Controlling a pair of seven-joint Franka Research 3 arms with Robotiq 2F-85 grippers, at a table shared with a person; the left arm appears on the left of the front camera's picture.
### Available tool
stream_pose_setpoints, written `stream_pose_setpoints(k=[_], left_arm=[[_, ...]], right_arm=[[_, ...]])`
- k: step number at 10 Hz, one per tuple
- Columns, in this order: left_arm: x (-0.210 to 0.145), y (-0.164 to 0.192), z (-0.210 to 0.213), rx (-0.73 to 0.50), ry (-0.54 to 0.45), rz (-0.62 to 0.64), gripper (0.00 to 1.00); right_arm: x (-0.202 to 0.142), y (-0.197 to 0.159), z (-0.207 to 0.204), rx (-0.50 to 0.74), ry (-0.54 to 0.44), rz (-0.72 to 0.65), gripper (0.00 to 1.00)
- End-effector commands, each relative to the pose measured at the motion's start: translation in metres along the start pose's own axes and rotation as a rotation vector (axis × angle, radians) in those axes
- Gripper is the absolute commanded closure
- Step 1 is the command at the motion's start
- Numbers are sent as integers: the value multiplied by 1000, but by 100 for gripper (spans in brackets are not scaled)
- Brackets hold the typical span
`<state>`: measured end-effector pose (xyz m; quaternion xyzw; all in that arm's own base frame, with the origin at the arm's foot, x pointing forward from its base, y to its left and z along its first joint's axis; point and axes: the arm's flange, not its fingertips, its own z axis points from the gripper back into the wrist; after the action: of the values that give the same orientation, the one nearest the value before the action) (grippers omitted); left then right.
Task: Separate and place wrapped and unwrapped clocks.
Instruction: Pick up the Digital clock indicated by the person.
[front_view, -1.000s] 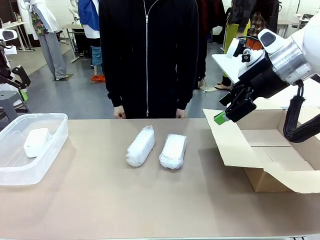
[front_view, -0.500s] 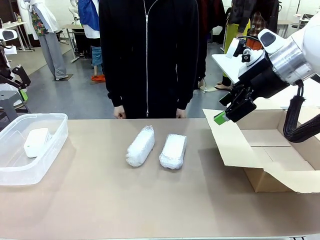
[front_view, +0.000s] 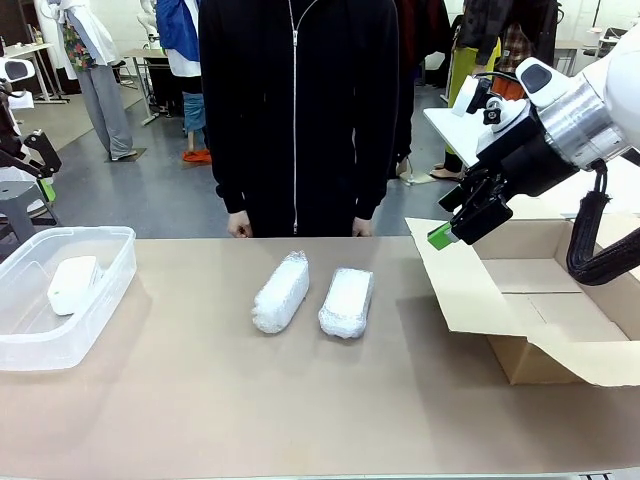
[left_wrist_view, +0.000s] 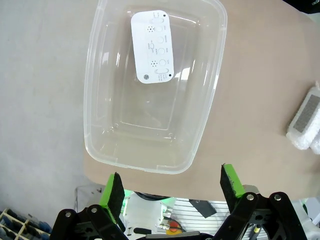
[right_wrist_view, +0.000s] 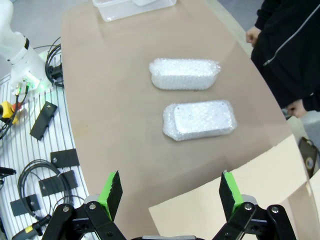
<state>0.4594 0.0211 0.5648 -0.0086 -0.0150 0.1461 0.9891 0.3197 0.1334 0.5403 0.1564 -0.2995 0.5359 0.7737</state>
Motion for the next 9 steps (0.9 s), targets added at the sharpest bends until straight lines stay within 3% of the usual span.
stream_pose_setpoints(k=[1, 2, 5, 8, 9], left_arm=[[0, 0, 3, -3, -9, 0, 0], [0, 0, 0, 0, 0, 0, 0], [-55, -51, 22, -65, -17, -360, 0], [-110, -37, 28, -259, -90, -692, 0], [-123, -34, 29, -254, -121, -778, 0]], right_arm=[[0, -1, -2, 21, -14, -1, 0], [0, -1, -2, 21, -14, -1, 0], [0, -1, -2, 21, -14, -1, 0], [0, -1, -2, 21, -14, -1, 0], [0, -1, -2, 21, -14, -1, 0]])
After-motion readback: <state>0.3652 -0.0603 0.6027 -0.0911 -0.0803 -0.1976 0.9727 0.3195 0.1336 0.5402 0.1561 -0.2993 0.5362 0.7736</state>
